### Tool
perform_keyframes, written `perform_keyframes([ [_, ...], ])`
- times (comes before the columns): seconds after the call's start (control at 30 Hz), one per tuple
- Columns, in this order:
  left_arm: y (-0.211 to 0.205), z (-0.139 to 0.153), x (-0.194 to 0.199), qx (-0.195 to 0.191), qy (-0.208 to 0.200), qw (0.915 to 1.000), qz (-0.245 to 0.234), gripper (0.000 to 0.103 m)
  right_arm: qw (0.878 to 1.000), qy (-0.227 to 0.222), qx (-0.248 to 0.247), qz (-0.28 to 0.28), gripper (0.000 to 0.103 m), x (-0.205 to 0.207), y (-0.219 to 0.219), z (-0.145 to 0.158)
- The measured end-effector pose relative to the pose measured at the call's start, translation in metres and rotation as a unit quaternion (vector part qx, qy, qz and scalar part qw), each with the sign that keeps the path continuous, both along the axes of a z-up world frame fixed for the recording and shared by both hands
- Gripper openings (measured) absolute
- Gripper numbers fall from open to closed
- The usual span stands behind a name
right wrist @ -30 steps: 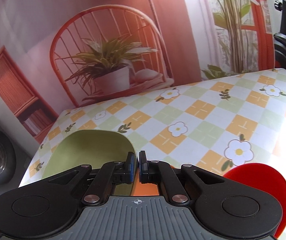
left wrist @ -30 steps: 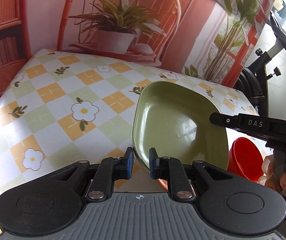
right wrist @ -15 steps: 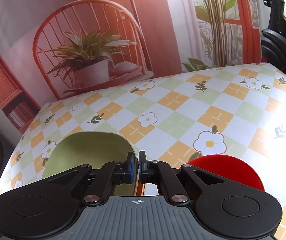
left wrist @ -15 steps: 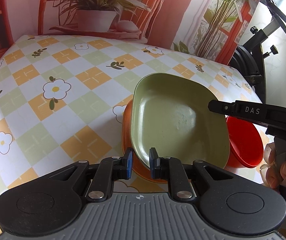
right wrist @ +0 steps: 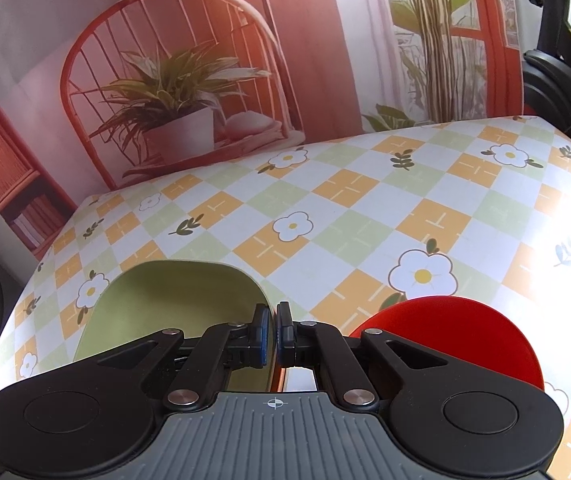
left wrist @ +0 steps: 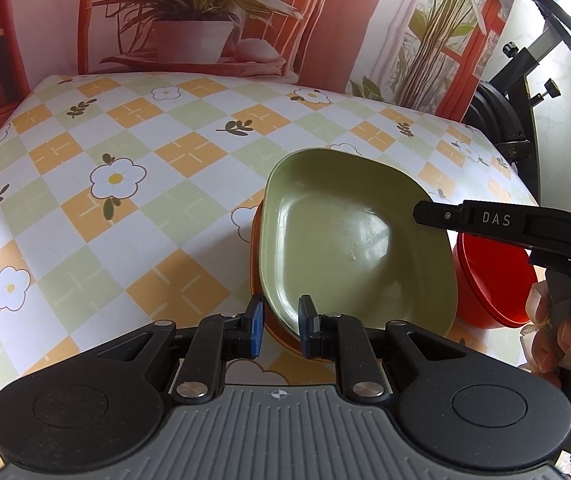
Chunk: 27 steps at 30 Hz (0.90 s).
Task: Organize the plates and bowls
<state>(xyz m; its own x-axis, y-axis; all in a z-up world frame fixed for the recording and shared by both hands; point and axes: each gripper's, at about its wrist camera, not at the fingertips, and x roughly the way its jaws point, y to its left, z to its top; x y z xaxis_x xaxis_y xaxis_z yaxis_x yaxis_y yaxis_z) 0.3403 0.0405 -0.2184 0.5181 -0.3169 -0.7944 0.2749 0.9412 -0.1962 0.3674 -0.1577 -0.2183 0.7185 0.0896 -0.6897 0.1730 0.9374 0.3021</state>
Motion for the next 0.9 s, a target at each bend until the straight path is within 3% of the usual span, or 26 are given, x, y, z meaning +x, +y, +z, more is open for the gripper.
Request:
perform_keyframes([
  [0.27, 0.002, -0.003, 0.000, 0.006, 0.010, 0.9999, 0.006, 0.018, 1.000, 0.000, -0.009, -0.001, 0.004, 0.000, 0.001, -0.001],
  [0.47, 0.004, -0.005, 0.002, -0.003, 0.011, 0.9998, 0.015, 0.018, 1.000, 0.000, -0.009, -0.006, 0.011, -0.004, -0.001, 0.005],
  [0.9, 0.007, -0.010, 0.001, -0.033, 0.018, 0.9989, 0.028, 0.018, 0.999, 0.004, -0.033, 0.016, 0.003, -0.020, 0.006, 0.007],
])
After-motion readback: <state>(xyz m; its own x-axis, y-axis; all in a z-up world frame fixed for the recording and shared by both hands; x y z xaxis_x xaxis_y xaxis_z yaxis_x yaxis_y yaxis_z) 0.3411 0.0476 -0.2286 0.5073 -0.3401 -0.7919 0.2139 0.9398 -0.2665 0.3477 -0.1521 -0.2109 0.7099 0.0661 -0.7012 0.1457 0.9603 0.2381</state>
